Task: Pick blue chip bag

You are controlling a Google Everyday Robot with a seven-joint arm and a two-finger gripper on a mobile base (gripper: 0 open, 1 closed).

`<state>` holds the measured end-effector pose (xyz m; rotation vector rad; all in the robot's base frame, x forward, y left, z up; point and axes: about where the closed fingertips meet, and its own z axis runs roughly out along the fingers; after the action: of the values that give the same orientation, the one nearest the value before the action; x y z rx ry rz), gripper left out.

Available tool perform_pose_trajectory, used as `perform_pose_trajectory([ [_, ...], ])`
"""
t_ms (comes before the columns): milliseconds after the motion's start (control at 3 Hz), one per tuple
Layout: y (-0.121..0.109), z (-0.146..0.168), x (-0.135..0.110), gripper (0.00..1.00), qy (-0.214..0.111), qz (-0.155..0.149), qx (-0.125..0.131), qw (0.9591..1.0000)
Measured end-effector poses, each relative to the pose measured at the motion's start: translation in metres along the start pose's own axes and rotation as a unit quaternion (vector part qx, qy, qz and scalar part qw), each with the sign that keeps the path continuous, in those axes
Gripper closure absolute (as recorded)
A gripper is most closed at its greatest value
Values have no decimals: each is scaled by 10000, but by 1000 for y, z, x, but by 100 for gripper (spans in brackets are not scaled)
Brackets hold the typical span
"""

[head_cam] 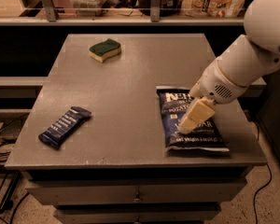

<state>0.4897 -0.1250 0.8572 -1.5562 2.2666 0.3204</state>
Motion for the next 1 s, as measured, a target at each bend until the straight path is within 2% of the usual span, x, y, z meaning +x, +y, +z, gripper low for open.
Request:
perform_pose_trajectory([
  [333,-1,-17,-2,49,-37,159,204,9997],
  [667,2,-18,2,72,-45,150,153,9998],
  [1000,2,-25,2,70,-82,75,203,9997],
])
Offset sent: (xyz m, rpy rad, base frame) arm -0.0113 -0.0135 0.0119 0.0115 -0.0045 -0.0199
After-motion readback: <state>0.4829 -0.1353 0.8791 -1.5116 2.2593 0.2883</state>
